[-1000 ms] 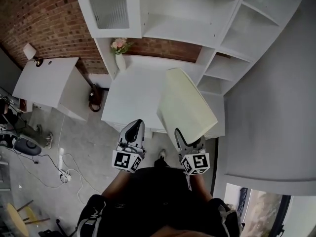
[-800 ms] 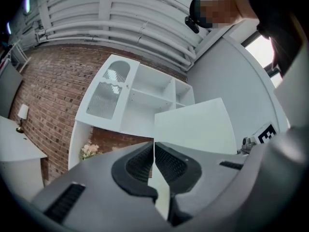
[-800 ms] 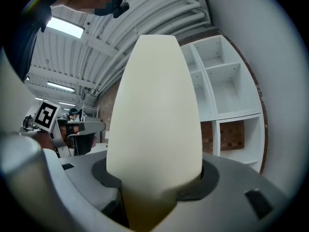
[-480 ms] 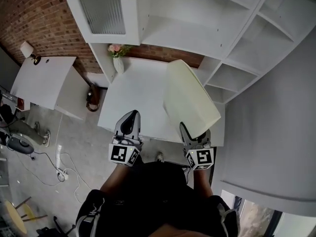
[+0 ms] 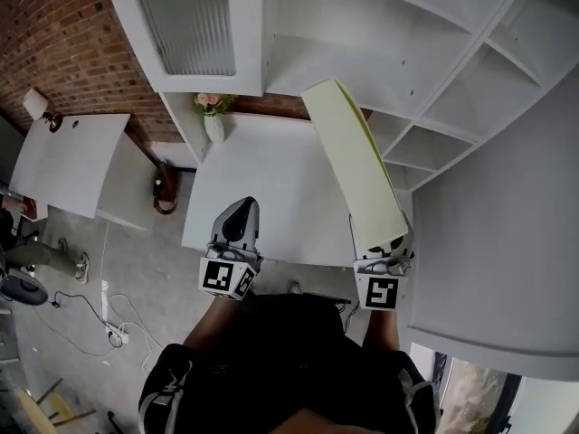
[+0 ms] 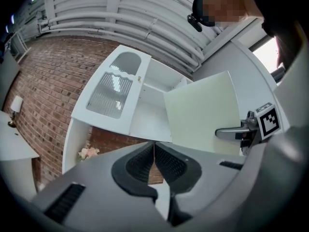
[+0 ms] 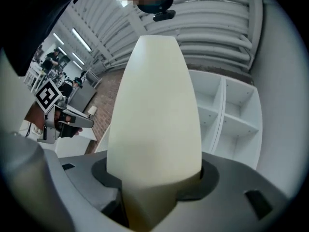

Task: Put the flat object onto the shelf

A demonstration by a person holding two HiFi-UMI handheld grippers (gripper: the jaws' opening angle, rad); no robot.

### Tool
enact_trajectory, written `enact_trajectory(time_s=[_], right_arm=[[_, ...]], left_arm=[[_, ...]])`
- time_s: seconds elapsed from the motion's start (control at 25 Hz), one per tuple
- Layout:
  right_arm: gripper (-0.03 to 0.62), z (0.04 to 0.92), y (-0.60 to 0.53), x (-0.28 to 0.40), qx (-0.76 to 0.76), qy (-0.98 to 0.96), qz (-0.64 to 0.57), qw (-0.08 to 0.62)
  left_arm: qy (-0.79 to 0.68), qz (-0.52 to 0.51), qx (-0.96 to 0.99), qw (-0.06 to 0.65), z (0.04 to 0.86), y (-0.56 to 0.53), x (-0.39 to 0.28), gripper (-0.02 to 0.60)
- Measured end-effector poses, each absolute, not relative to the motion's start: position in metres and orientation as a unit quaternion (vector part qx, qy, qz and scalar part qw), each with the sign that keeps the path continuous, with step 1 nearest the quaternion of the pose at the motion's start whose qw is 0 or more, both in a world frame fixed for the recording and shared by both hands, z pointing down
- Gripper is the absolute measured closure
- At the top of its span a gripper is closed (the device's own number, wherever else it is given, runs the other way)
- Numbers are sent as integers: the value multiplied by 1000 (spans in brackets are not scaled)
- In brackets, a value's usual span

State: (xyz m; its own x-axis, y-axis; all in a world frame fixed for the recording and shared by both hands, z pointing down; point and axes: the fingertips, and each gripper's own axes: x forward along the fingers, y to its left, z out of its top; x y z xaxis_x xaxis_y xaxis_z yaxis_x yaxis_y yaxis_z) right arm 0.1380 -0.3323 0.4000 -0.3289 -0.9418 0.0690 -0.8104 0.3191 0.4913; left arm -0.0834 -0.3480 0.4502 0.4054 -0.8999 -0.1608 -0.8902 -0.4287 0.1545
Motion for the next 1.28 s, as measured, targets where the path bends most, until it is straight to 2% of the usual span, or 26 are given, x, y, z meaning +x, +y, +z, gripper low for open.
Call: enact_trajectory(time_s=[0.16,0.28,0.48,0.92,1.2,1.28], right_arm=[[303,381,-349,139,578,-761,-223,193],[303,358,-368,135,591,-722,-301,196],[303,343,-411,123,568,-637,-434,289],[301,407,-516,114,491,-516,-503,490],[295,420,-559,105,470,-533,-492,503],[276,429,-571,101,460,-544,-483,510]], left_arm=[[-527,-118,841,37,454,-358,-91,565],[-520,-119,845,39,455,-358,-93,565],[-520,-118,844,55,463,-361,-98,565],[-521,-116,844,49,460,-370,-108,565],[-521,-113,845,51,464,-377,-111,565],[-522,-110,844,55,466,-378,-111,565]])
